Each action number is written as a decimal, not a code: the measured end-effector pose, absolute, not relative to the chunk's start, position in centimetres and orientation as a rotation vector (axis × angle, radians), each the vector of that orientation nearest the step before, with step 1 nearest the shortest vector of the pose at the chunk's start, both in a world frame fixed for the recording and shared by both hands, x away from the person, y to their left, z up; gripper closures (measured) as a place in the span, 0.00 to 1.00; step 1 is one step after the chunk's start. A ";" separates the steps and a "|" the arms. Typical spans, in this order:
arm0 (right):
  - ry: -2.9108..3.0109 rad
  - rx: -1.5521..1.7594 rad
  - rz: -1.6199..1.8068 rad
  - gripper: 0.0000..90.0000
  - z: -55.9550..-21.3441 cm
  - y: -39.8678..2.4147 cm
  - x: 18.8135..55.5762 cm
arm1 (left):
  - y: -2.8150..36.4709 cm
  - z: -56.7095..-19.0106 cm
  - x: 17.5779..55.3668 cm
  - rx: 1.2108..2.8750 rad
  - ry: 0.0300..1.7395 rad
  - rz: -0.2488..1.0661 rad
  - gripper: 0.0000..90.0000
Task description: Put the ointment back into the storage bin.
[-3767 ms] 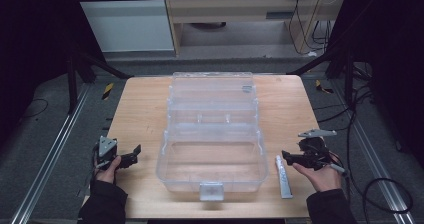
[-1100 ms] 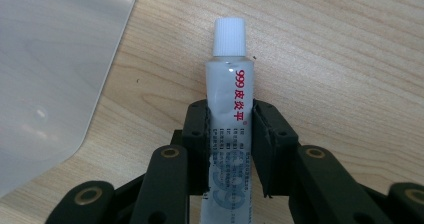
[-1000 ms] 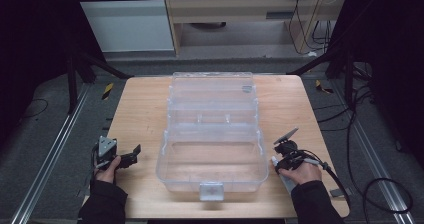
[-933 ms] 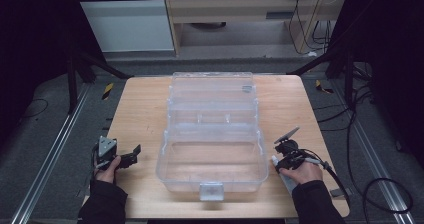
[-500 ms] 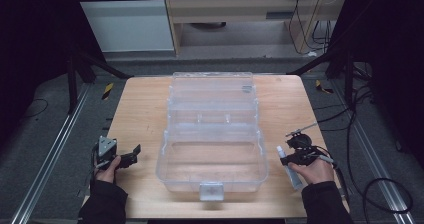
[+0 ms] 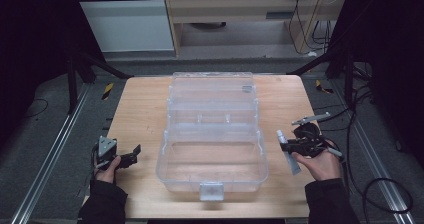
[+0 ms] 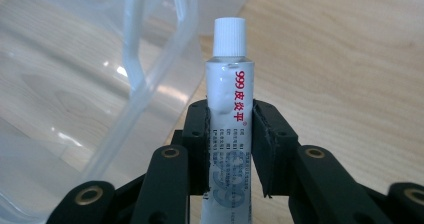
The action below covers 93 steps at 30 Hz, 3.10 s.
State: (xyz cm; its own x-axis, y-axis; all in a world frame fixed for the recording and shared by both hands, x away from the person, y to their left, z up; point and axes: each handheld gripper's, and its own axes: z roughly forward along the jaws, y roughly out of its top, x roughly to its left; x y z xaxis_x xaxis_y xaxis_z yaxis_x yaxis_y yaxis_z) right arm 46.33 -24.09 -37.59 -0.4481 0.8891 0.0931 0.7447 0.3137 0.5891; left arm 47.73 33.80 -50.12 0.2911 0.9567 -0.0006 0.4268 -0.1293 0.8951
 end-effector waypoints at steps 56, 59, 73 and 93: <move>2.882 0.461 0.770 0.78 -33.1 -12.2 48.1 | 33.9 -50.1 47.8 1.705 1.270 0.777 0.02; 2.921 0.428 0.739 0.78 -34.0 -11.3 48.1 | 33.9 -50.1 47.8 1.706 1.269 0.777 0.02; 3.001 0.300 0.606 0.78 -36.8 -9.4 48.0 | 33.9 -50.1 47.8 1.706 1.269 0.775 0.02; 3.096 0.166 0.452 0.77 -41.1 -7.7 48.3 | 33.9 -50.1 47.8 1.704 1.269 0.774 0.02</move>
State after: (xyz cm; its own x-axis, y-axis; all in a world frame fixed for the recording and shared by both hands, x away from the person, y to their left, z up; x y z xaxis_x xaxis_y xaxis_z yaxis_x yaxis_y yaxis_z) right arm 48.29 -7.75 -41.07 -0.9944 0.1058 0.0071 0.1034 0.9528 0.2853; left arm 47.76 33.90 -50.12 0.2928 0.9561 -0.0106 0.4285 -0.1213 0.8954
